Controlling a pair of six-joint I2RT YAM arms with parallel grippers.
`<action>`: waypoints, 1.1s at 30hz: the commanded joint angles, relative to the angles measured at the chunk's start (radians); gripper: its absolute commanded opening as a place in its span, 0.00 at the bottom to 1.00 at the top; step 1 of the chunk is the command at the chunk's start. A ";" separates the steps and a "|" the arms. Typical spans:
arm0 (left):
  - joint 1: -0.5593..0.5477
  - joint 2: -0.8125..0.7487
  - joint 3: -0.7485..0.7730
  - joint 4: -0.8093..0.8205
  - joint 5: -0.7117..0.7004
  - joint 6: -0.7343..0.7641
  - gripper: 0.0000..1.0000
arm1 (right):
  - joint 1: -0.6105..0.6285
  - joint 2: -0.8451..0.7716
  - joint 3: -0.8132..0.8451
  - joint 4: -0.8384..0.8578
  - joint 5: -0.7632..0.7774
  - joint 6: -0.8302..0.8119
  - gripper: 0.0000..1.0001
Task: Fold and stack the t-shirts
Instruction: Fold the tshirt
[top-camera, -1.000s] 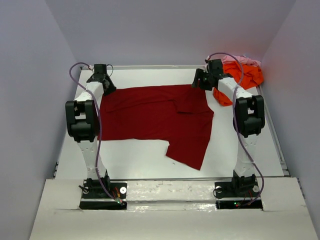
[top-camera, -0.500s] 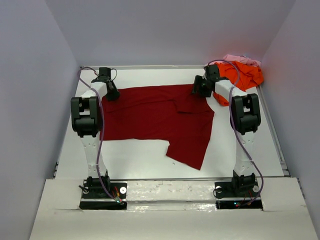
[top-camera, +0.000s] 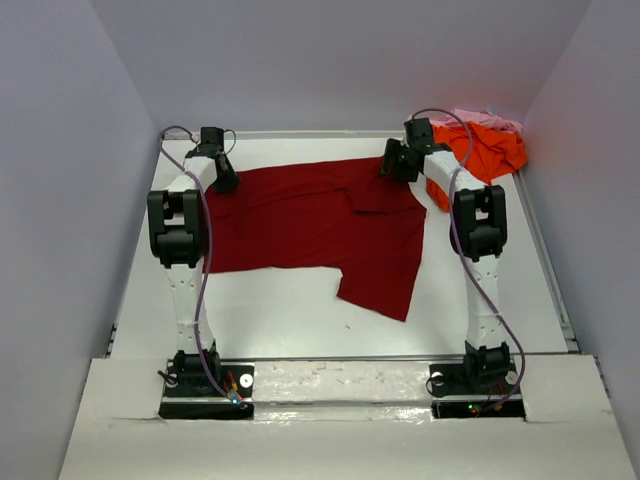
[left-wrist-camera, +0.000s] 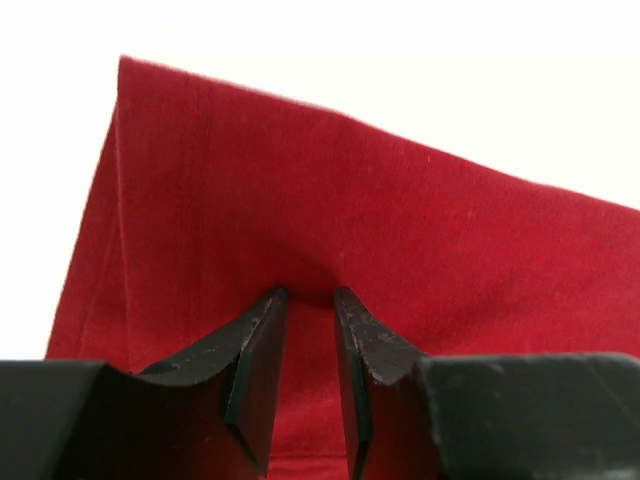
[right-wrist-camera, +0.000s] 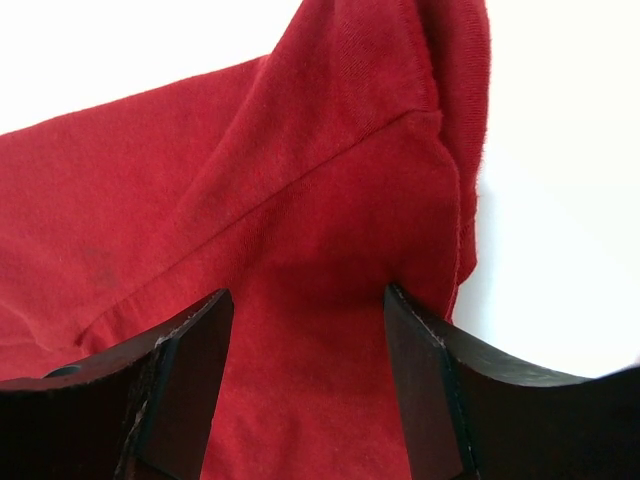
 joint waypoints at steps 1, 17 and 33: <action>-0.002 0.049 0.099 -0.050 -0.062 0.033 0.38 | 0.006 0.072 0.113 -0.060 0.028 -0.024 0.68; -0.002 -0.225 -0.028 0.098 -0.105 0.033 0.39 | 0.006 -0.116 0.117 -0.034 -0.004 -0.083 0.69; -0.117 -0.784 -0.490 0.155 -0.046 0.045 0.40 | 0.196 -0.743 -0.825 0.199 0.192 0.074 0.66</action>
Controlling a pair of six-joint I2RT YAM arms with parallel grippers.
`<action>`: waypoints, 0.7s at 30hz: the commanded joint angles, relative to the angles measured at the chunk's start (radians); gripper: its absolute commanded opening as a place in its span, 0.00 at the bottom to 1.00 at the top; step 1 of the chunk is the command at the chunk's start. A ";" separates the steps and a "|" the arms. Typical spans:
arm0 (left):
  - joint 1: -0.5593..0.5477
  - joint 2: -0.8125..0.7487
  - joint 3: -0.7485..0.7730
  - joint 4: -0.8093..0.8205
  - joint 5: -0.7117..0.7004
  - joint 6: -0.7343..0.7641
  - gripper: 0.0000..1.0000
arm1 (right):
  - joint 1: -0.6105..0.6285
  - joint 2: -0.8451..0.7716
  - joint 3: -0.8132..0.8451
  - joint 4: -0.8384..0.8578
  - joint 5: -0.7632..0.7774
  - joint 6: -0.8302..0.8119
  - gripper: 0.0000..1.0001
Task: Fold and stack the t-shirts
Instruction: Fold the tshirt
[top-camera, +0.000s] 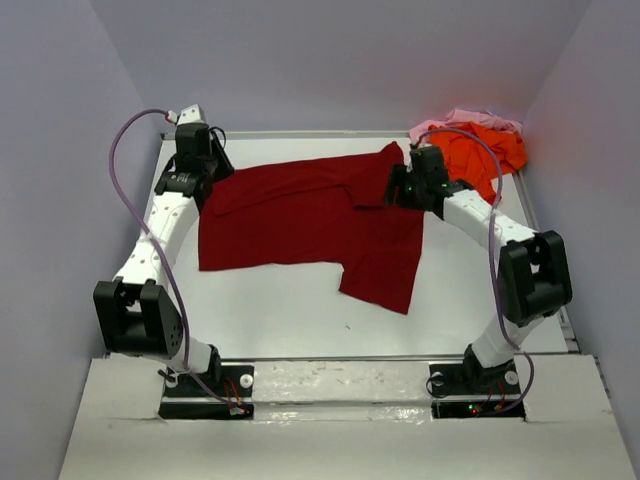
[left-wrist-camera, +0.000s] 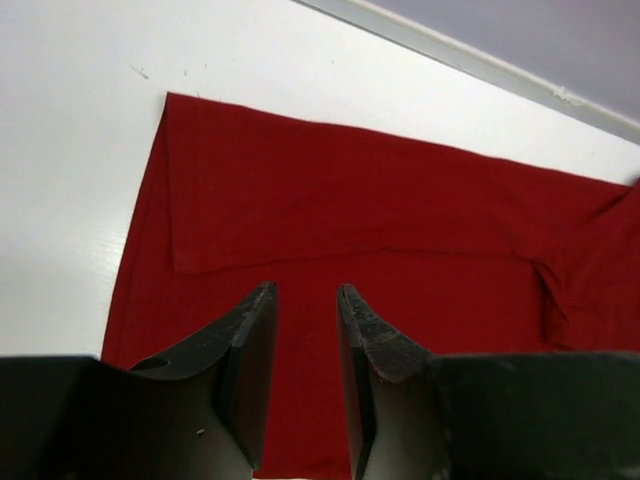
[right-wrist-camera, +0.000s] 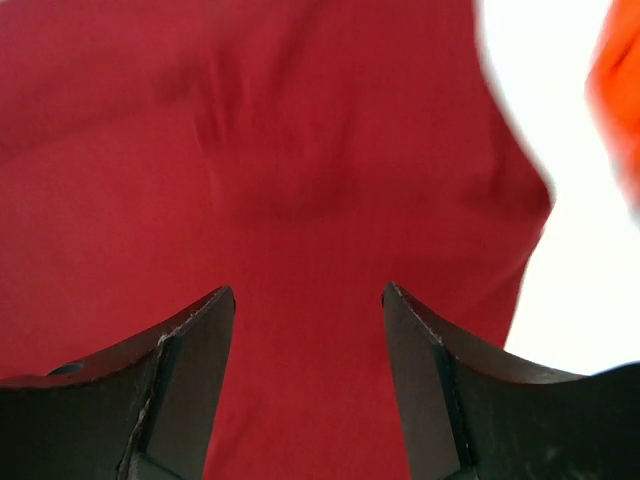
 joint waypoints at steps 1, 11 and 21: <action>-0.025 -0.005 -0.063 0.038 0.015 0.005 0.40 | 0.161 -0.100 -0.159 0.049 0.154 0.071 0.66; -0.065 -0.015 -0.136 0.090 0.055 0.000 0.40 | 0.380 -0.306 -0.486 0.037 0.339 0.289 0.66; -0.063 -0.039 -0.152 0.109 0.094 -0.012 0.40 | 0.411 -0.504 -0.570 -0.160 0.419 0.482 0.66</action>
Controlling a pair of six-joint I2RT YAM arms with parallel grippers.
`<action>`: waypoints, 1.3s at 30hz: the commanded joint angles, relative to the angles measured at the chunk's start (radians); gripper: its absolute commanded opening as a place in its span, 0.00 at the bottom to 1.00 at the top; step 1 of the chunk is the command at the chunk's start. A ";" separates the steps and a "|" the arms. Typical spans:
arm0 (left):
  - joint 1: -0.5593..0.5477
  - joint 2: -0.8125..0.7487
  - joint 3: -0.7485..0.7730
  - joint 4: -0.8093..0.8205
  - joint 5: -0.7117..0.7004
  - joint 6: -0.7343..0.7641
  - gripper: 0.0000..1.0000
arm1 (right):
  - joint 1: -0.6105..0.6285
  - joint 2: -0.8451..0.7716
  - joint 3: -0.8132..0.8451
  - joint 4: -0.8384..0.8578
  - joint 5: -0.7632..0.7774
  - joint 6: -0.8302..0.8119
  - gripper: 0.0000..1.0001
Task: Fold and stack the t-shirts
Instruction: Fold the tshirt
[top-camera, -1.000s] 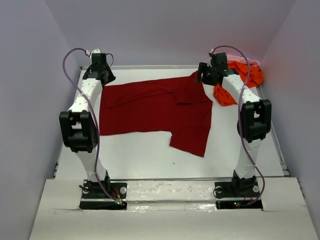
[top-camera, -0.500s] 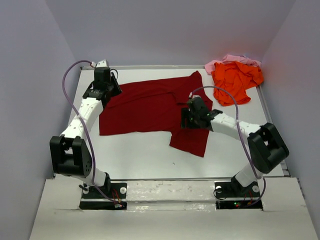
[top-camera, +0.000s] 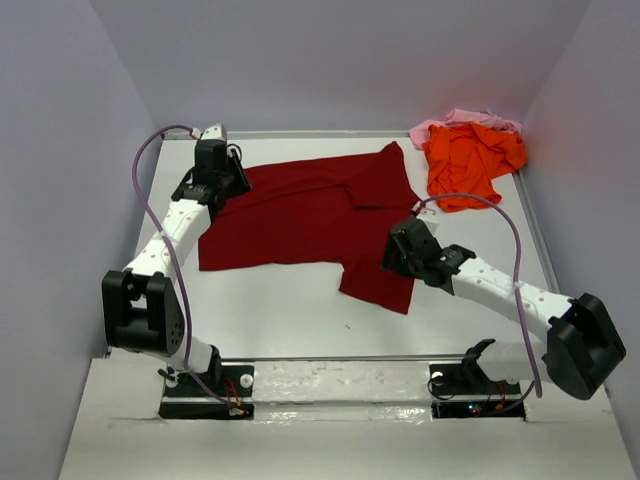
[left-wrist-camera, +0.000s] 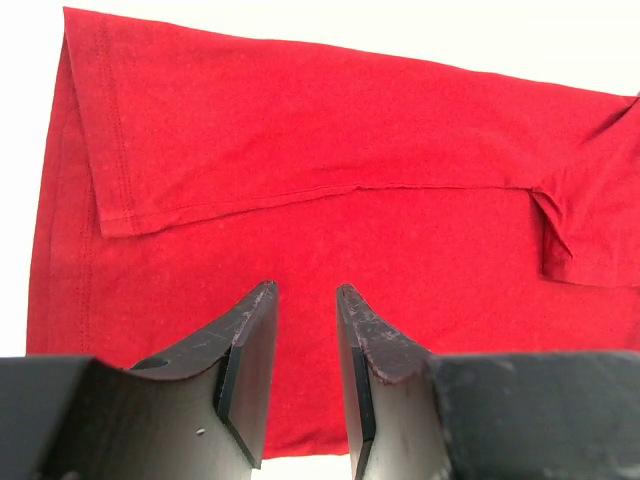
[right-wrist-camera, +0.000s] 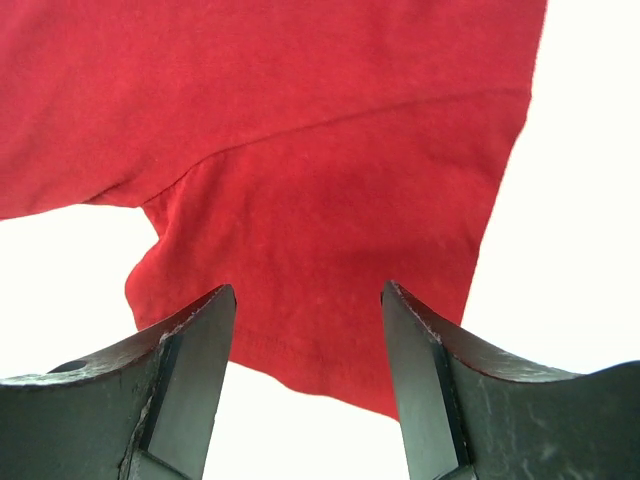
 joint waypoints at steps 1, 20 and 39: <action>0.001 -0.047 0.005 0.026 0.011 -0.003 0.40 | 0.029 -0.077 -0.027 -0.106 0.070 0.150 0.66; 0.001 -0.067 -0.004 0.025 0.002 0.005 0.40 | 0.153 0.025 -0.182 -0.203 0.097 0.534 0.60; -0.062 -0.056 -0.032 -0.032 -0.165 -0.007 0.40 | 0.153 -0.004 -0.133 -0.097 0.160 0.404 0.00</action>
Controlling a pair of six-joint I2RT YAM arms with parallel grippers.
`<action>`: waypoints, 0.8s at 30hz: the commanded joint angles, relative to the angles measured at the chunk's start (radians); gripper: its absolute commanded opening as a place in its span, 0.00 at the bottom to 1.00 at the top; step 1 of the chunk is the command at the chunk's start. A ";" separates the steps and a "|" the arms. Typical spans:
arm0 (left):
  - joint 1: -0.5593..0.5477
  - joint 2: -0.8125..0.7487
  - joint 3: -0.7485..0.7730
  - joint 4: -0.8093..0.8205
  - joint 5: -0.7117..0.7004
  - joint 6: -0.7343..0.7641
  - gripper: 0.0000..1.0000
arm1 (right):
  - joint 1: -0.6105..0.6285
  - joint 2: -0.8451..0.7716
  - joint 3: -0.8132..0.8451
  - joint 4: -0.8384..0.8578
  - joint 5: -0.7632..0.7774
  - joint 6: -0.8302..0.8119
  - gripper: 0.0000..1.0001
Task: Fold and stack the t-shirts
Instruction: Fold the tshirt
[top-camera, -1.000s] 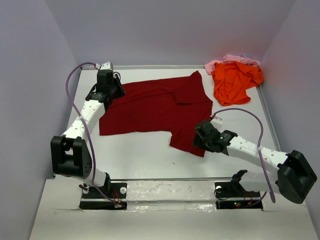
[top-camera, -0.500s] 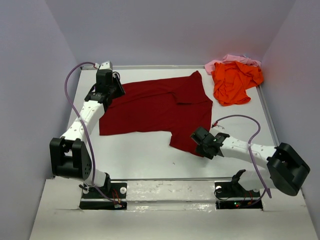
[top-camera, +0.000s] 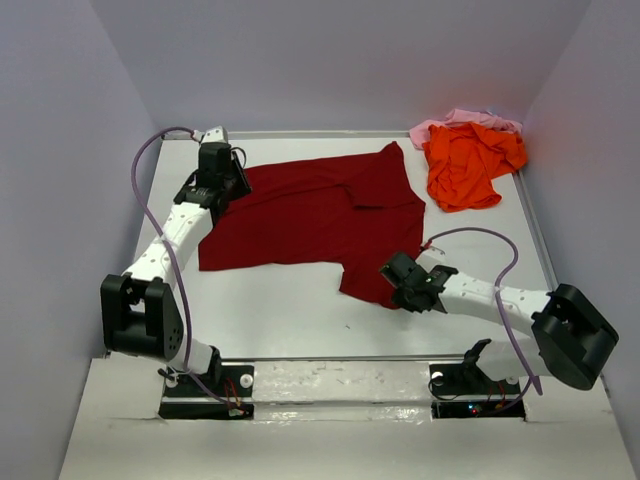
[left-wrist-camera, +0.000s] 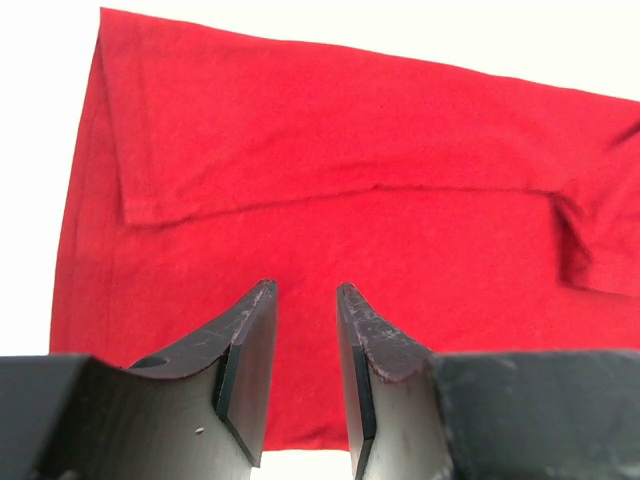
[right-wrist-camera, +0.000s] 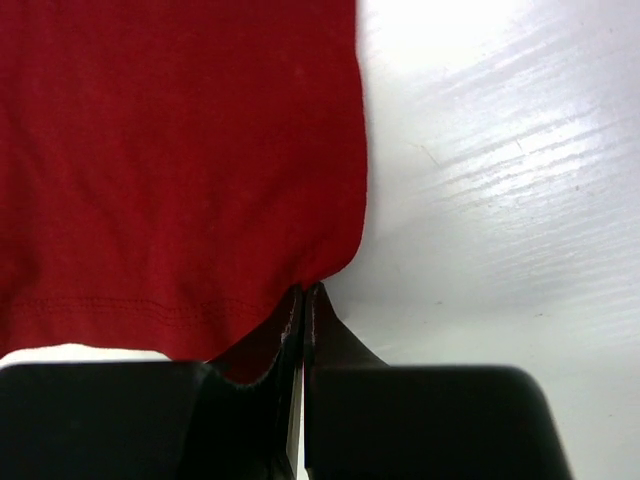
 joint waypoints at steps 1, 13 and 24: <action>-0.073 -0.024 -0.007 -0.058 -0.140 -0.017 0.40 | 0.011 -0.038 0.042 0.049 0.074 -0.070 0.00; -0.086 -0.184 -0.347 -0.147 -0.320 -0.357 0.42 | 0.011 -0.041 0.178 0.090 0.169 -0.240 0.00; -0.083 -0.153 -0.361 -0.324 -0.571 -0.512 0.42 | 0.011 -0.095 0.175 0.147 0.145 -0.288 0.00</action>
